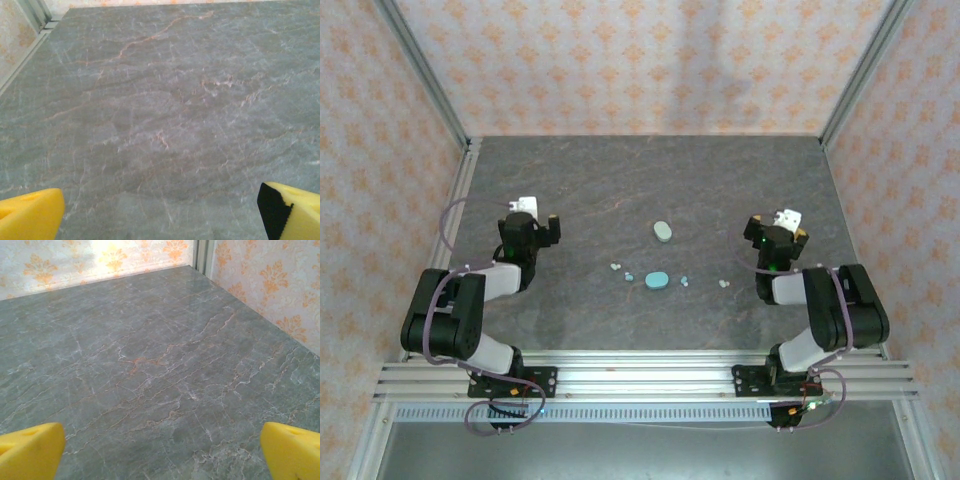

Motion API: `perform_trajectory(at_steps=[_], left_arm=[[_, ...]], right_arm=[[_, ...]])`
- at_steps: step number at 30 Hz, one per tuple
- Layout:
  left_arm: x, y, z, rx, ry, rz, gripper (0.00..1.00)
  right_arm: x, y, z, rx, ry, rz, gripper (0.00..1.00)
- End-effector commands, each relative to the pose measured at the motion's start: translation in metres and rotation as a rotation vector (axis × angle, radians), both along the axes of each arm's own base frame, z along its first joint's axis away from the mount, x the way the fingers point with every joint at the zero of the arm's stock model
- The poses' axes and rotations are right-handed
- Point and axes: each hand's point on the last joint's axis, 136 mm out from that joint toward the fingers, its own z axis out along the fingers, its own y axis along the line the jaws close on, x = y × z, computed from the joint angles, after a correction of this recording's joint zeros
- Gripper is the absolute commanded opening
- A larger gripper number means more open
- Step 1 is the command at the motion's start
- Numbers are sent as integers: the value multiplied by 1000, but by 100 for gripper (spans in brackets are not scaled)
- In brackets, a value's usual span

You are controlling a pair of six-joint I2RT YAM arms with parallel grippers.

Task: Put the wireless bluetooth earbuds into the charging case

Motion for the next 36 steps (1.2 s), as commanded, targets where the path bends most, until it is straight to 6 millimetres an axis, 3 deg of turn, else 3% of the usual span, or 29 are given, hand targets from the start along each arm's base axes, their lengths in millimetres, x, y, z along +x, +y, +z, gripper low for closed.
perform_trajectory(at_steps=[1, 6, 9, 13, 17, 23, 27, 30, 33, 36], left_arm=[[4, -1, 22, -4, 29, -4, 100], [-4, -5, 43, -88, 37, 11, 100], [-10, -23, 57, -184, 26, -53, 100], [-24, -63, 64, -222, 51, -193, 100], [-43, -116, 50, -157, 110, -357, 100], [-58, -169, 35, -164, 129, -525, 100], [-60, -176, 30, -153, 125, -543, 100], [-65, -193, 29, -153, 132, -658, 97], [-84, -227, 29, -123, 205, -887, 92], [-98, -256, 14, -111, 322, -1023, 89]], right_arm=[[-5, 5, 31, 0, -38, 36, 99], [-12, 19, 66, 165, 118, 36, 99], [-13, 59, 72, 199, 225, 187, 99], [-37, 128, 43, 212, 479, 365, 99], [-81, 194, 12, 150, 685, 471, 99], [-127, 256, -18, 108, 850, 477, 95], [-127, 281, -22, 20, 877, 491, 95], [-121, 286, -13, 13, 858, 489, 95], [-114, 272, 8, 15, 766, 454, 97], [-110, 247, 24, 62, 701, 410, 97]])
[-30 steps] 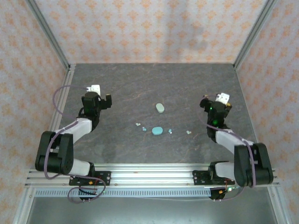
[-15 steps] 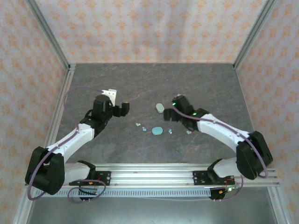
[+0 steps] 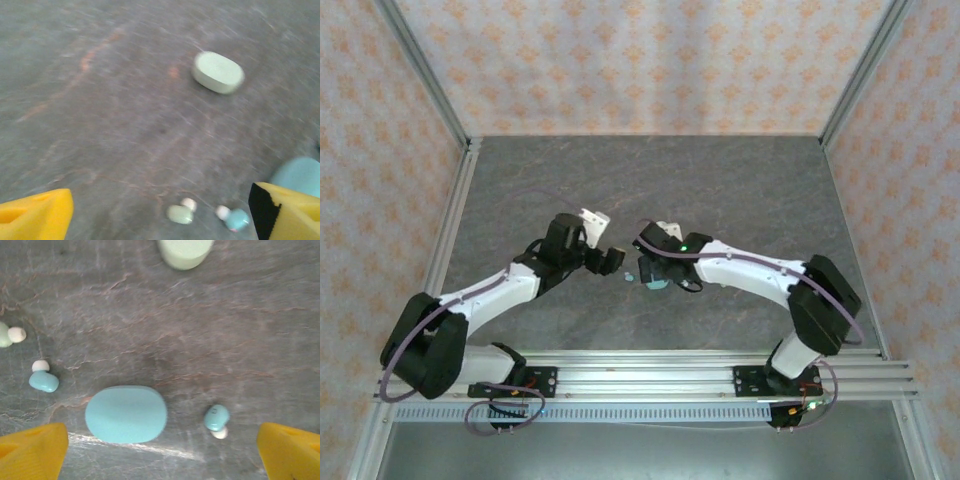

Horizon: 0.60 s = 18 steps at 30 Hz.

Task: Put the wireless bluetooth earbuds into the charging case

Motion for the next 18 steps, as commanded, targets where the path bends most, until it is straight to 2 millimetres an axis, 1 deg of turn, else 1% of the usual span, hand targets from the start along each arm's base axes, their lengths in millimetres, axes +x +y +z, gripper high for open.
perform_trajectory(at_steps=[1, 3, 5, 8, 9, 10, 11, 12, 15, 18], left_arm=[[-25, -48, -9, 12, 99, -284, 87], [-39, -70, -22, 67, 146, -399, 85], [-54, -85, -36, 157, 191, -493, 84], [-63, -96, -43, 200, 226, -553, 82], [-63, -98, -45, 208, 229, -563, 82], [-63, -99, -47, 228, 227, -570, 82], [-63, -98, -51, 260, 228, -570, 82], [-62, -97, -56, 299, 238, -572, 82], [-61, -97, -66, 356, 290, -590, 80], [-61, -100, -70, 394, 297, -606, 80]], right_arm=[[7, -46, 28, 3, -89, -125, 97], [7, -67, 28, 37, -76, -182, 98], [4, -92, 24, 59, -45, -249, 98], [-3, -118, 21, 98, -27, -314, 98], [-4, -123, 20, 115, -26, -330, 98], [-6, -128, 15, 123, -13, -346, 98], [-7, -132, 19, 154, -26, -359, 98], [-8, -135, 18, 172, -32, -372, 98], [-9, -147, 7, 190, -42, -415, 98], [-11, -150, -4, 210, -33, -434, 98]])
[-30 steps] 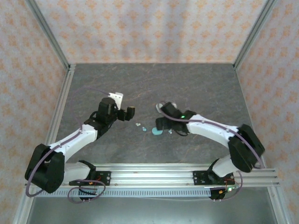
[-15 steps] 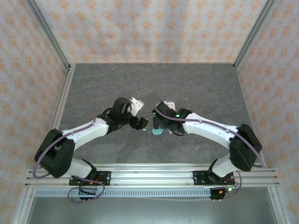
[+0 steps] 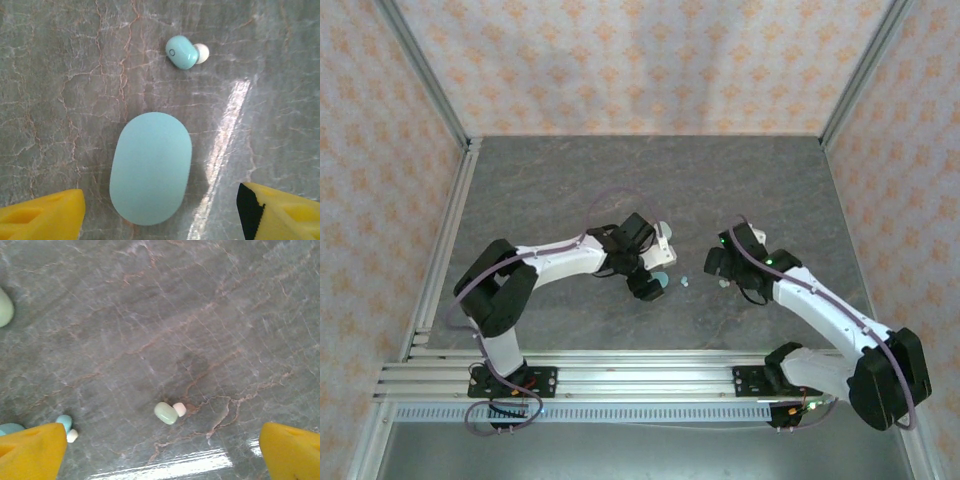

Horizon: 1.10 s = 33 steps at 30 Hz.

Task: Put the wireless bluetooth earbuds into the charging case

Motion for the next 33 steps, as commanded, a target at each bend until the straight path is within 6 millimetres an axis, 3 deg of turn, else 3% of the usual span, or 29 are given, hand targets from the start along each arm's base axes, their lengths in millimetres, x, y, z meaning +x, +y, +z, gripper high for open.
perform_trajectory(at_steps=[1, 13, 23, 27, 33], left_arm=[[-8, 8, -6, 96, 9, -52, 80], [3, -4, -26, 74, 1, -36, 71], [1, -11, -33, 38, 26, -31, 45], [0, -10, -30, 32, 25, -26, 37], [-1, -8, -22, 22, 22, -20, 32]], right_arm=[[3, 2, -5, 54, -19, -24, 98], [8, -6, 15, 101, -172, -73, 99], [12, 16, 37, 232, -248, 5, 98], [12, 31, 36, 283, -225, 59, 96], [11, 49, 26, 365, -173, 90, 92]])
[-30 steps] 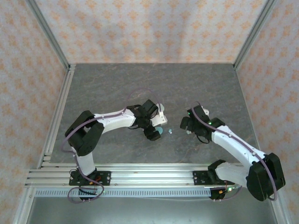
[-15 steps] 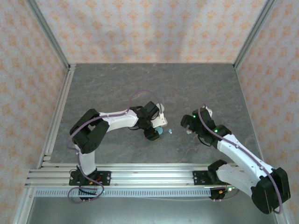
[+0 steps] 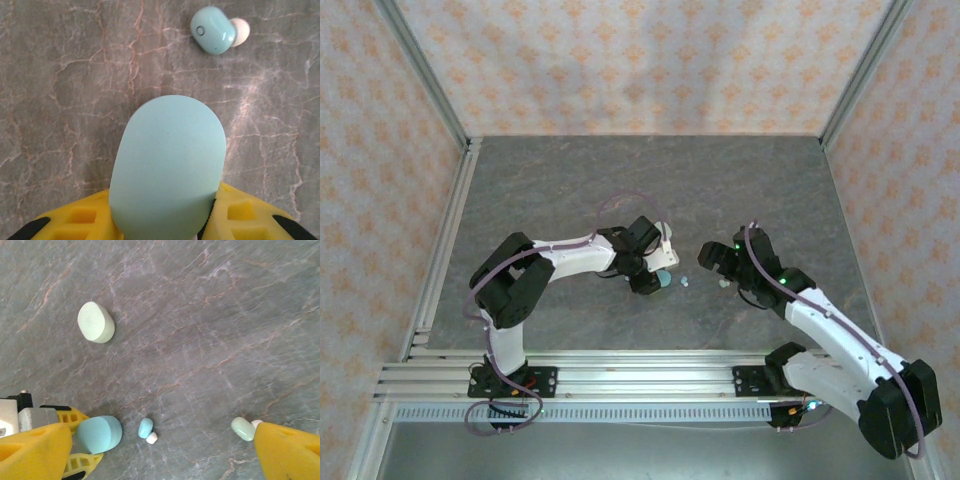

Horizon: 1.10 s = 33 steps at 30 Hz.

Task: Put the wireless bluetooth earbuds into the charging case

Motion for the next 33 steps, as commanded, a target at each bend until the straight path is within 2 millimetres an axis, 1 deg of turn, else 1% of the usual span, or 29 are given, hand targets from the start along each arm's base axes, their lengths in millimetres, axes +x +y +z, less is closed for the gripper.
perform_trajectory(at_steps=[1, 4, 6, 11, 15, 19, 21, 23, 25, 30, 33], left_arm=[[-9, -7, 7, -44, 18, -16, 31], [-10, -6, 19, -89, 36, -5, 31], [-11, -6, 29, -120, 46, 4, 31], [-9, -3, 60, -202, 21, 32, 31], [-6, 0, 87, -291, -22, 56, 31], [-6, 1, 114, -379, -40, 64, 31], [-8, 0, 124, -410, -40, 57, 31], [-9, -2, 133, -436, -40, 50, 31], [-10, -3, 140, -455, -40, 45, 31], [-13, -2, 150, -470, -55, 39, 31], [-15, -1, 153, -476, -55, 36, 31]], right_arm=[[-1, 15, -4, 85, 17, 42, 91], [-4, 24, -1, 139, 26, 67, 91], [-7, 28, 4, 157, 41, 83, 92], [-11, 39, 24, 217, 55, 129, 92], [-11, 40, 33, 222, 70, 128, 92], [-12, 62, 52, 332, 48, 218, 91], [-14, 74, 60, 391, 47, 265, 89], [-17, 85, 69, 433, 43, 317, 86], [-20, 92, 72, 445, 43, 351, 85], [-22, 102, 68, 438, 66, 377, 85], [-24, 114, 69, 457, 81, 415, 85]])
